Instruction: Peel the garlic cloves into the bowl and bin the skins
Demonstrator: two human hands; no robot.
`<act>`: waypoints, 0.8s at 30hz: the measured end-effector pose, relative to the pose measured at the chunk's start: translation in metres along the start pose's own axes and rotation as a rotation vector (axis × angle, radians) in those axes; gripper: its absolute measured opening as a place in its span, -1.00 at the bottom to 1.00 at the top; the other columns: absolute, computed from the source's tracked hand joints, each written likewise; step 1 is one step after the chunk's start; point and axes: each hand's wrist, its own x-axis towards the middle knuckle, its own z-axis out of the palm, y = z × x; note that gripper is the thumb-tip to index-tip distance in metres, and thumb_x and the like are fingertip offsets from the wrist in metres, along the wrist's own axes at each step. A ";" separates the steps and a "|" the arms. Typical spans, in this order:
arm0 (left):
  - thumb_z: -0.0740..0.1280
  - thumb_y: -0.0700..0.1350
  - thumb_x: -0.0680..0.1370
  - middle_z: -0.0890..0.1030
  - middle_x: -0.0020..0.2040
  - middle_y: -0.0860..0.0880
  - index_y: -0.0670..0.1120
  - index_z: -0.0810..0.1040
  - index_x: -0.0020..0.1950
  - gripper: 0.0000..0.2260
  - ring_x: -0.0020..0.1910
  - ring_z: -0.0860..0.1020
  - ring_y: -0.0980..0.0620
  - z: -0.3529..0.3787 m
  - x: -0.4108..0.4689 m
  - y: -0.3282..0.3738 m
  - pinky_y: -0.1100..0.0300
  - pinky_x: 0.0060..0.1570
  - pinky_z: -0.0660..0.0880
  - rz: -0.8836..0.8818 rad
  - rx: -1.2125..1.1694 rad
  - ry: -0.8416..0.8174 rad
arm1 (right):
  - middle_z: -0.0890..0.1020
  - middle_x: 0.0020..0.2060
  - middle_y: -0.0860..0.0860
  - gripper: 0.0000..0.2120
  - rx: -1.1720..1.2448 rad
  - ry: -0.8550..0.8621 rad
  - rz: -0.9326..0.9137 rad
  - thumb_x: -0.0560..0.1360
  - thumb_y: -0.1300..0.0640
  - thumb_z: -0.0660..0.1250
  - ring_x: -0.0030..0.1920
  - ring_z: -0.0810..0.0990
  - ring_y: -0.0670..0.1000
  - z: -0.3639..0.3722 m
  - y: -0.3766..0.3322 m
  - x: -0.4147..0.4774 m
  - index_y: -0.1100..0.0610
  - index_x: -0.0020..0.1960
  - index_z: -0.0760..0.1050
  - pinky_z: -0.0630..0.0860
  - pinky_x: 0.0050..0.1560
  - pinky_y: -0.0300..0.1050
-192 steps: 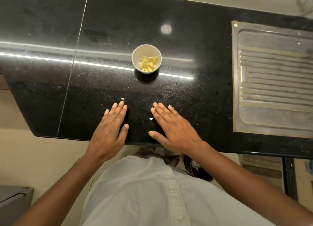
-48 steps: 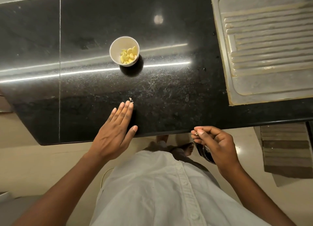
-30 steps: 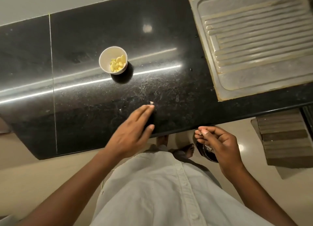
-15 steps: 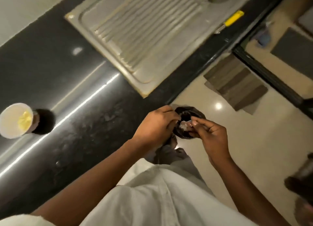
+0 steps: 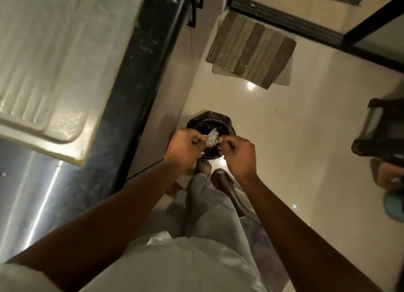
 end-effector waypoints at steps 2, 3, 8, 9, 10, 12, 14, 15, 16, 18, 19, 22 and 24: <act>0.50 -0.18 0.59 0.73 -0.18 -0.08 -0.19 0.74 0.00 -0.92 -0.13 0.74 -0.16 0.015 0.022 -0.009 -0.10 -0.10 0.72 -0.013 0.016 -0.019 | 0.77 -0.14 -0.01 -0.81 -0.088 -0.042 0.009 0.64 0.11 0.35 -0.15 0.73 -0.01 0.011 0.016 0.016 0.06 0.08 0.75 0.63 -0.09 -0.07; 0.49 -0.16 0.59 0.74 -0.16 -0.09 -0.18 0.76 0.00 -0.90 -0.13 0.74 -0.13 0.022 0.032 -0.013 -0.08 -0.06 0.72 -0.018 0.035 -0.013 | 0.78 -0.11 0.00 -0.81 -0.124 -0.056 0.023 0.63 0.15 0.35 -0.14 0.72 0.02 0.015 0.022 0.023 0.06 0.10 0.74 0.61 -0.11 -0.11; 0.34 -0.18 0.67 0.69 0.26 -0.08 -0.09 0.69 0.29 -0.78 0.23 0.64 -0.07 0.054 0.076 -0.026 0.22 0.12 0.51 -0.158 0.165 -0.025 | 0.77 -0.05 0.02 -0.80 -0.201 -0.099 0.076 0.58 0.26 0.37 -0.09 0.71 0.05 0.037 0.052 0.056 0.13 0.11 0.74 0.40 -0.20 -0.41; 0.30 -0.20 0.68 0.65 0.32 -0.08 -0.09 0.64 0.36 -0.73 0.29 0.60 -0.07 0.060 0.083 -0.031 0.23 0.14 0.48 -0.185 0.151 -0.051 | 0.77 -0.01 0.04 -0.80 -0.195 -0.099 0.081 0.60 0.25 0.38 -0.05 0.72 0.06 0.042 0.058 0.063 0.14 0.14 0.74 0.46 -0.14 -0.34; 0.27 -0.22 0.68 0.61 0.38 -0.07 -0.09 0.59 0.42 -0.68 0.34 0.57 -0.06 0.064 0.087 -0.034 0.23 0.16 0.46 -0.196 0.139 -0.072 | 0.77 0.01 0.06 -0.81 -0.187 -0.096 0.074 0.63 0.22 0.37 -0.04 0.72 0.06 0.045 0.062 0.069 0.14 0.16 0.73 0.49 -0.10 -0.26; 0.24 -0.24 0.69 0.55 0.46 -0.06 -0.07 0.51 0.50 -0.62 0.41 0.53 -0.05 0.070 0.095 -0.045 0.24 0.19 0.43 -0.214 0.131 -0.105 | 0.77 -0.01 0.09 -0.81 -0.183 -0.096 0.059 0.68 0.16 0.35 -0.05 0.72 0.07 0.054 0.072 0.079 0.15 0.15 0.73 0.49 -0.08 -0.21; 0.24 -0.23 0.69 0.52 0.49 -0.05 -0.05 0.46 0.55 -0.59 0.44 0.51 -0.05 0.075 0.104 -0.057 0.20 0.24 0.43 -0.245 0.106 -0.124 | 0.77 -0.02 0.09 -0.82 -0.195 -0.091 0.047 0.68 0.14 0.36 -0.04 0.73 0.07 0.062 0.082 0.088 0.14 0.15 0.72 0.54 -0.05 -0.18; 0.25 -0.21 0.69 0.52 0.50 -0.05 -0.04 0.45 0.56 -0.58 0.45 0.50 -0.05 0.078 0.107 -0.060 0.19 0.27 0.42 -0.265 0.097 -0.130 | 0.77 0.01 0.08 -0.83 -0.197 -0.079 0.051 0.67 0.14 0.38 -0.02 0.73 0.06 0.065 0.084 0.091 0.13 0.17 0.71 0.58 -0.02 -0.16; 0.25 -0.20 0.69 0.51 0.51 -0.04 -0.03 0.44 0.57 -0.57 0.45 0.49 -0.05 0.080 0.110 -0.065 0.17 0.29 0.42 -0.281 0.090 -0.130 | 0.77 0.03 0.06 -0.83 -0.210 -0.063 0.060 0.65 0.13 0.41 0.00 0.74 0.05 0.069 0.088 0.094 0.12 0.20 0.71 0.62 0.01 -0.15; 0.26 -0.19 0.68 0.50 0.52 -0.04 -0.02 0.43 0.58 -0.56 0.46 0.49 -0.07 0.082 0.113 -0.070 0.15 0.32 0.43 -0.292 0.086 -0.142 | 0.76 0.00 0.02 -0.84 -0.265 -0.030 0.061 0.62 0.08 0.45 -0.04 0.72 0.02 0.074 0.090 0.097 0.08 0.16 0.71 0.55 -0.09 -0.21; 0.26 -0.18 0.68 0.49 0.52 -0.04 -0.02 0.42 0.58 -0.56 0.46 0.49 -0.08 0.082 0.113 -0.069 0.16 0.31 0.43 -0.289 0.101 -0.146 | 0.76 -0.03 0.01 -0.85 -0.288 -0.017 0.064 0.61 0.05 0.46 -0.07 0.70 0.02 0.075 0.091 0.098 0.07 0.12 0.71 0.46 -0.15 -0.24; 0.28 -0.18 0.66 0.40 0.59 -0.05 -0.03 0.44 0.56 -0.56 0.46 0.46 -0.11 0.083 0.114 -0.067 0.15 0.32 0.44 -0.245 0.144 -0.150 | 0.77 0.04 0.02 -0.80 -0.301 -0.035 0.090 0.59 0.01 0.46 0.03 0.72 0.04 0.079 0.095 0.102 0.07 0.15 0.72 0.45 -0.09 -0.23; 0.27 -0.18 0.65 0.33 0.64 -0.04 -0.03 0.43 0.58 -0.54 0.51 0.42 -0.12 0.082 0.115 -0.063 0.04 0.44 0.42 -0.247 0.138 -0.168 | 0.77 0.11 0.04 -0.77 -0.286 -0.077 0.113 0.62 0.01 0.42 0.10 0.73 0.08 0.080 0.095 0.103 0.09 0.19 0.73 0.49 -0.02 -0.21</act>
